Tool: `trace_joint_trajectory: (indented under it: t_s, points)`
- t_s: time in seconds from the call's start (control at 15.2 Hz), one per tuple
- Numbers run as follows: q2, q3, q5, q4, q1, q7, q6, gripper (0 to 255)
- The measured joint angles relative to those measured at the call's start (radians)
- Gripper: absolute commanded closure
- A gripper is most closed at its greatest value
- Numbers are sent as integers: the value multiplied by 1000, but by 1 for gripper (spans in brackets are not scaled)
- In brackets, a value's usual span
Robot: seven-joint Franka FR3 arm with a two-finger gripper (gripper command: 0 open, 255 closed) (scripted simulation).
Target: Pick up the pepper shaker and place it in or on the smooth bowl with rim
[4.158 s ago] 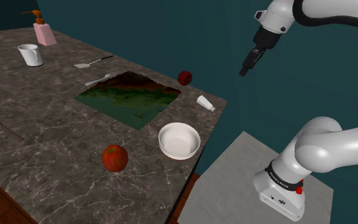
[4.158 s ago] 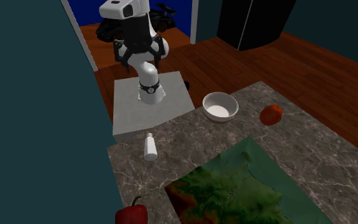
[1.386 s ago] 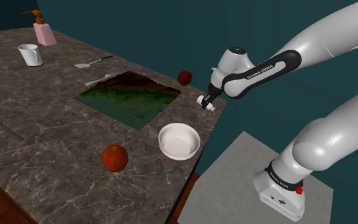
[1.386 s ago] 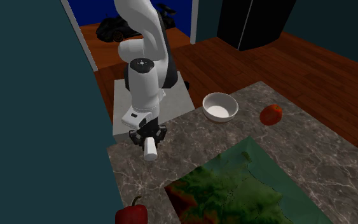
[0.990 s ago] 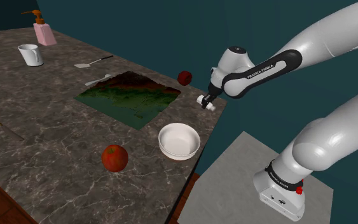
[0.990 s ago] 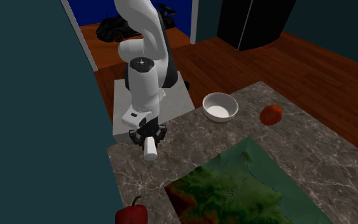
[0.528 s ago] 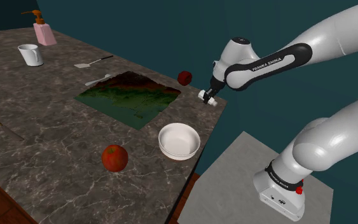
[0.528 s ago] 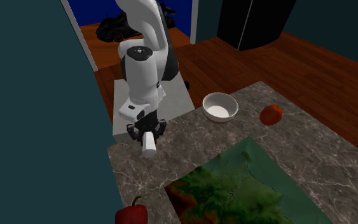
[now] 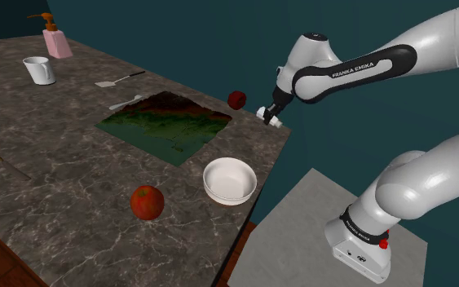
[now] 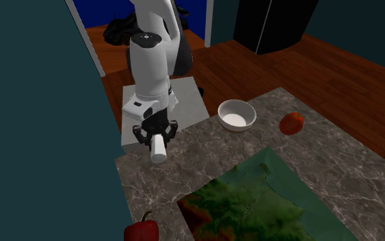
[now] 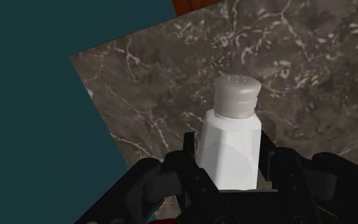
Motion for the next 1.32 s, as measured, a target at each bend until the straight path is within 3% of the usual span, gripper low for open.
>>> trace_joint_trajectory:
  t_s: [0.86, 1.32]
  points:
    - [-81, -2, 18, 114, 8, -22, -195, 255]
    - [-154, 111, 50, 83, 67, 121, -248, 255]
